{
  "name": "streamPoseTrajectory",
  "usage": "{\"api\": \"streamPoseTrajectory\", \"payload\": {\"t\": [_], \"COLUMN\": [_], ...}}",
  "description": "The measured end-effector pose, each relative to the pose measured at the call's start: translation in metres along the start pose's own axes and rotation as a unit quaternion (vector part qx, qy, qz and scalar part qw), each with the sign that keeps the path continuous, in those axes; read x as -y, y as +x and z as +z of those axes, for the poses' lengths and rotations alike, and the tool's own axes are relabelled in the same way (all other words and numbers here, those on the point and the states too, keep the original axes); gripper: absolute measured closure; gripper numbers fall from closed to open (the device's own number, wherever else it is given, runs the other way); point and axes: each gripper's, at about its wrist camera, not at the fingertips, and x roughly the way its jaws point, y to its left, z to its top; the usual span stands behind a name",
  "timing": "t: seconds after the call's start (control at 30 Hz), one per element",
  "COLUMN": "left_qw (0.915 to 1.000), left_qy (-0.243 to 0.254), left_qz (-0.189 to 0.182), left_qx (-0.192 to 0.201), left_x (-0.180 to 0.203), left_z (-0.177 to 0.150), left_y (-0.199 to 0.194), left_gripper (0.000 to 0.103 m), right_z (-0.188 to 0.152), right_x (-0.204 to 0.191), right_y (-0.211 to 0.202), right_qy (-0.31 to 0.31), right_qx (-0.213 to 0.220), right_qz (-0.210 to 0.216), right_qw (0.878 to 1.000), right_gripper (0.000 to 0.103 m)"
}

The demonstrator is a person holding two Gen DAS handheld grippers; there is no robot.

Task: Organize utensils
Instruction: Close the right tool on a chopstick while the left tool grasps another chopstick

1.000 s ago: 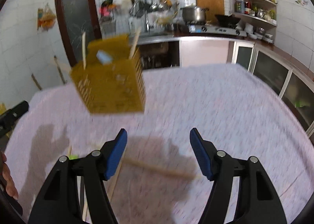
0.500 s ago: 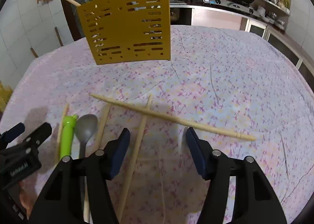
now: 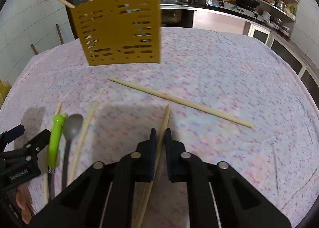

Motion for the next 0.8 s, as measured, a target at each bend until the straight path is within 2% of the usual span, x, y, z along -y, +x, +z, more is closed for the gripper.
{"api": "streamPoseTrajectory", "payload": {"t": [0.17, 0.23, 0.3, 0.33, 0.4, 0.47, 0.6, 0.73, 0.8], "left_qw": [0.9999, 0.9999, 0.9999, 0.9998, 0.9996, 0.9994, 0.9992, 0.9993, 0.9993], "left_qy": [0.008, 0.005, 0.005, 0.008, 0.012, 0.015, 0.011, 0.005, 0.008], "left_qz": [0.006, 0.003, -0.002, -0.003, -0.012, -0.015, -0.017, -0.02, -0.019], "left_qx": [-0.006, -0.009, -0.012, -0.015, -0.022, -0.027, -0.034, -0.032, -0.032], "left_x": [0.005, 0.006, 0.009, 0.011, 0.015, 0.019, 0.022, 0.021, 0.022], "left_z": [-0.001, 0.001, 0.007, 0.01, 0.015, 0.018, 0.022, 0.024, 0.024], "left_y": [0.003, 0.006, 0.008, 0.009, 0.009, 0.01, 0.013, 0.014, 0.014], "left_gripper": [0.006, 0.011, 0.03, 0.033, 0.052, 0.061, 0.072, 0.084, 0.095], "right_z": [-0.004, -0.003, -0.001, 0.001, 0.004, 0.007, 0.012, 0.009, 0.008], "right_x": [0.017, 0.018, 0.018, 0.018, 0.019, 0.022, 0.022, 0.017, 0.015], "right_y": [-0.004, -0.002, 0.0, 0.001, 0.003, 0.006, 0.01, 0.01, 0.008], "right_qy": [0.013, 0.017, 0.021, 0.025, 0.032, 0.043, 0.051, 0.039, 0.036], "right_qx": [-0.001, -0.002, -0.004, -0.007, -0.01, -0.014, -0.019, -0.006, -0.002], "right_qz": [0.004, 0.007, 0.007, 0.008, 0.011, 0.014, 0.009, -0.003, -0.007], "right_qw": [1.0, 1.0, 1.0, 1.0, 0.999, 0.999, 0.998, 0.999, 0.999], "right_gripper": [0.094, 0.094, 0.094, 0.093, 0.093, 0.093, 0.093, 0.094, 0.094]}}
